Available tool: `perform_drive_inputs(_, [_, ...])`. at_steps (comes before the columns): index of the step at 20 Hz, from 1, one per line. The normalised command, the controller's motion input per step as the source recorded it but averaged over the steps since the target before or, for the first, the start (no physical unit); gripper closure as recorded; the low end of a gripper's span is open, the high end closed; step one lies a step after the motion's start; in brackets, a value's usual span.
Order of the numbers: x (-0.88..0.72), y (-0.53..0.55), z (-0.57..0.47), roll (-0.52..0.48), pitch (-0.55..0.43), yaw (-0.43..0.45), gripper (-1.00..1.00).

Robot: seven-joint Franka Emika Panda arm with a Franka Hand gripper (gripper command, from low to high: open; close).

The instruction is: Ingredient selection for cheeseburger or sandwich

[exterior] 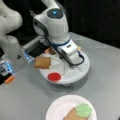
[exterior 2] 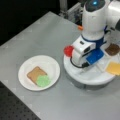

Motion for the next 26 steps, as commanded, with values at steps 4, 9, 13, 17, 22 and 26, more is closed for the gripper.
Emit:
perform_drive_inputs(4, [0.11, 0.38, 0.46, -0.021, 0.189, -0.129, -1.0])
perform_drive_inputs(9, [0.1, 0.23, 0.31, -0.034, 0.168, -0.048, -1.0])
perform_drive_inputs(13, [0.04, 0.03, 0.31, -0.052, 0.126, -0.091, -1.0])
perform_drive_inputs(17, [-0.11, -0.15, 0.39, -0.028, 0.005, -0.522, -1.0])
perform_drive_inputs(22, [-0.21, -0.27, 0.38, -0.184, 0.037, -0.636, -1.0])
perform_drive_inputs(26, [-0.12, -0.24, 0.21, -0.262, 0.064, -0.514, -1.0])
